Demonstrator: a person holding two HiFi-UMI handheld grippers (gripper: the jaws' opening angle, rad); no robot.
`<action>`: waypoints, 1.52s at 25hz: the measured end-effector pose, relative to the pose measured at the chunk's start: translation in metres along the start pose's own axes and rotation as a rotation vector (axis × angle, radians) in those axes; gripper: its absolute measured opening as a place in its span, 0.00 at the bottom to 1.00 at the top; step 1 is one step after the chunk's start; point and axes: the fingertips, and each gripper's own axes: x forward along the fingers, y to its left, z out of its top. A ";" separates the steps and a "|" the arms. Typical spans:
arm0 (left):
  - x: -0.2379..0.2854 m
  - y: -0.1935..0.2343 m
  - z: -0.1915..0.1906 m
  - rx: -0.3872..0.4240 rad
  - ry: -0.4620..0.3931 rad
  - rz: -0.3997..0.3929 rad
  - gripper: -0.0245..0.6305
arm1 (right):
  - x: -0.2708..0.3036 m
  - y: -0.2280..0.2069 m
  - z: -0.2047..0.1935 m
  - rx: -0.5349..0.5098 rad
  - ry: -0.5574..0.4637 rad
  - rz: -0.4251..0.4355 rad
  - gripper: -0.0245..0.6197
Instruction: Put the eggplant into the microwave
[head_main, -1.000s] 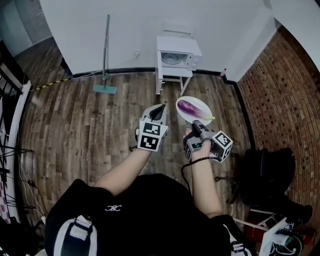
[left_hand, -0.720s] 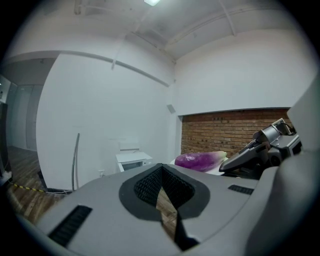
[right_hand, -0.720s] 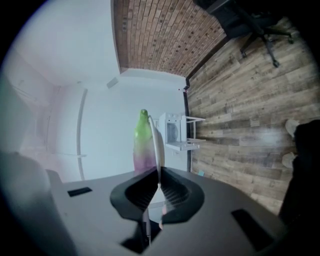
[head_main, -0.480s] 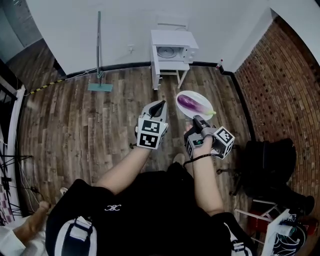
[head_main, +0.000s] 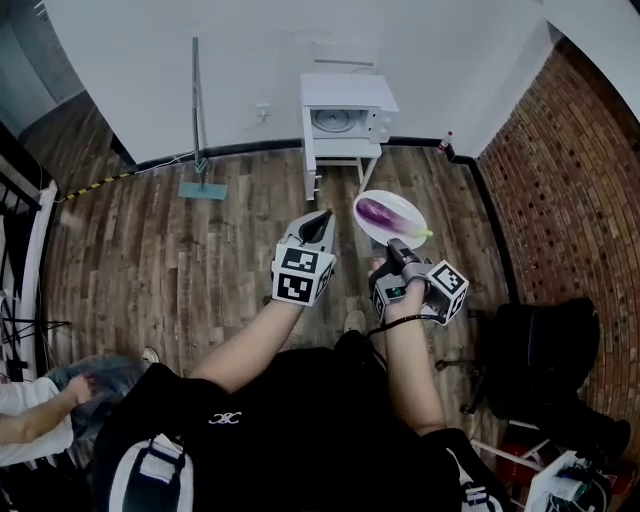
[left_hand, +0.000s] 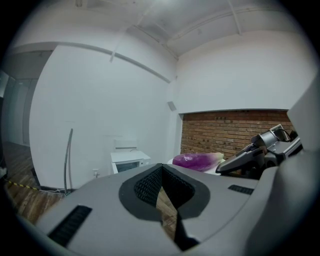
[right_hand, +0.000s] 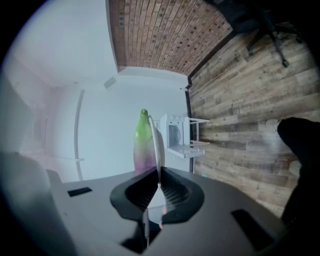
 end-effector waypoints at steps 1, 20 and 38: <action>0.011 0.000 0.003 0.000 0.001 0.004 0.03 | 0.007 0.003 0.009 -0.008 0.004 0.002 0.08; 0.214 -0.018 0.059 -0.058 -0.013 0.102 0.03 | 0.131 0.050 0.178 -0.094 0.159 -0.054 0.08; 0.301 0.025 0.063 -0.093 -0.002 0.194 0.03 | 0.232 0.058 0.230 -0.093 0.255 -0.086 0.08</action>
